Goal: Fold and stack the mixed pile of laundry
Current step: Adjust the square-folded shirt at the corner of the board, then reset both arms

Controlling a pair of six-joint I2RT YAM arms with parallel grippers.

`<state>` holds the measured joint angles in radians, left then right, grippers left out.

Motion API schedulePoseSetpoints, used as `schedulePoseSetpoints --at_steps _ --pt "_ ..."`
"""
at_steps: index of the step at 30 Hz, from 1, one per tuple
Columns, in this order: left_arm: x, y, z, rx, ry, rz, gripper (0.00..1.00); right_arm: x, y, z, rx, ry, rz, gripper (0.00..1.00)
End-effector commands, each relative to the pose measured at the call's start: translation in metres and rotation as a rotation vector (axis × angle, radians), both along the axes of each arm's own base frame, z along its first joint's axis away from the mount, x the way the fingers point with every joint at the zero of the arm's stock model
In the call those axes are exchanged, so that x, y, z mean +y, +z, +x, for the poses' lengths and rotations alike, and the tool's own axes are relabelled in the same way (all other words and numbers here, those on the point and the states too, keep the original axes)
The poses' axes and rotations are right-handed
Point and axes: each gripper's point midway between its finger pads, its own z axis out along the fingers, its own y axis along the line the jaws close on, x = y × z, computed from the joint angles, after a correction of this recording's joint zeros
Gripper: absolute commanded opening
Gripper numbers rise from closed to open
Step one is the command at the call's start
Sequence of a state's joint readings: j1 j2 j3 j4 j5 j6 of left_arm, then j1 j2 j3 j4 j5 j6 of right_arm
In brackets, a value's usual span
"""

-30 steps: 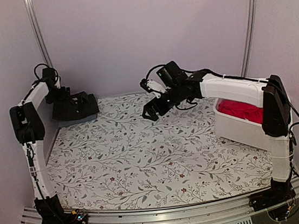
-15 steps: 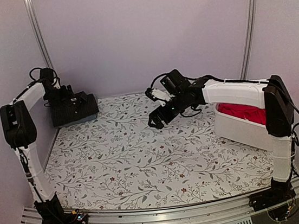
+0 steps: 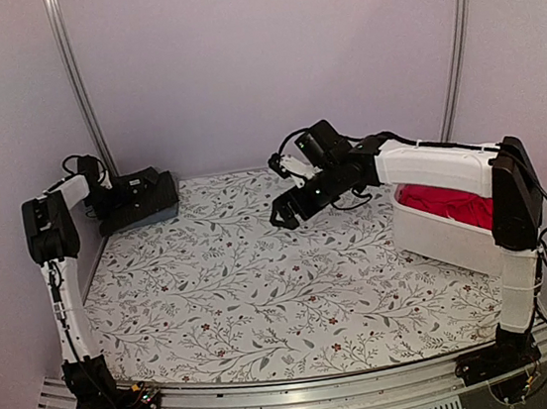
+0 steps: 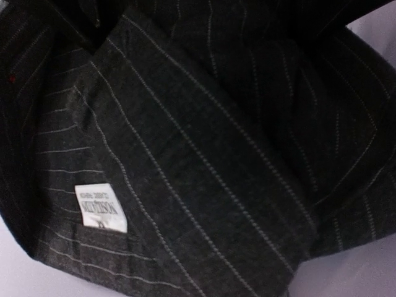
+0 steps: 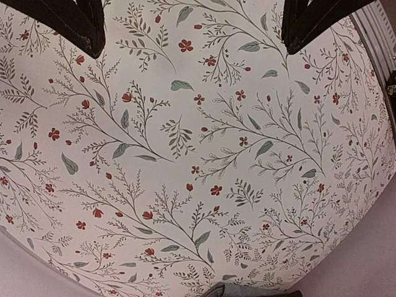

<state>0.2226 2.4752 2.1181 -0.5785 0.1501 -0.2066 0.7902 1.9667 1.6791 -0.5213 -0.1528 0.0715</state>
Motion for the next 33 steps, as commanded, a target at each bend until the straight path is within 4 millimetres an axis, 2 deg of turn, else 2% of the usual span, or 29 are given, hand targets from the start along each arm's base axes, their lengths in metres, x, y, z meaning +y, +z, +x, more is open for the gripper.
schedulePoseSetpoints --at_steps 1,5,8,10,12,13,14,17,20,23,27,29,33 --pt "-0.045 -0.008 0.018 -0.098 -0.272 -0.119 1.00 -0.003 0.009 0.005 0.013 -0.024 -0.001 0.98" --pt "-0.069 -0.013 0.025 -0.109 -0.398 -0.172 1.00 -0.003 0.005 0.007 0.021 -0.025 -0.018 0.98" --pt "-0.081 -0.023 0.022 -0.091 -0.465 -0.171 1.00 0.000 0.004 0.008 0.025 -0.019 -0.019 0.99" --pt "-0.083 -0.020 0.022 -0.094 -0.459 -0.161 1.00 0.002 0.005 0.010 0.024 -0.017 -0.016 0.99" --pt "-0.080 -0.009 0.024 -0.104 -0.425 -0.120 1.00 0.003 0.005 0.012 0.021 -0.013 -0.017 0.99" --pt "-0.072 -0.001 0.026 -0.114 -0.383 -0.077 1.00 0.004 0.006 0.013 0.016 -0.012 -0.015 0.99" --pt "-0.066 0.024 0.029 -0.156 -0.349 -0.038 1.00 0.004 0.007 0.014 0.012 -0.013 -0.015 0.99" --pt "-0.049 0.081 0.032 -0.266 -0.259 0.017 1.00 0.004 0.009 0.016 0.004 -0.015 -0.013 0.99" --pt "-0.041 0.132 0.030 -0.345 -0.202 0.054 1.00 0.002 0.013 0.018 -0.011 -0.022 -0.010 0.99" --pt "-0.038 0.169 0.024 -0.386 -0.137 0.045 1.00 -0.005 0.023 0.024 -0.036 -0.041 0.000 0.99" --pt "-0.059 0.209 0.006 -0.421 -0.183 -0.007 1.00 -0.024 0.043 0.038 -0.082 -0.091 0.020 0.99" --pt "-0.079 0.222 -0.003 -0.408 -0.237 -0.008 1.00 -0.039 0.056 0.045 -0.100 -0.123 0.043 0.99" --pt "-0.133 0.235 -0.031 -0.372 -0.363 0.021 1.00 -0.073 0.076 0.055 -0.131 -0.185 0.086 0.99"
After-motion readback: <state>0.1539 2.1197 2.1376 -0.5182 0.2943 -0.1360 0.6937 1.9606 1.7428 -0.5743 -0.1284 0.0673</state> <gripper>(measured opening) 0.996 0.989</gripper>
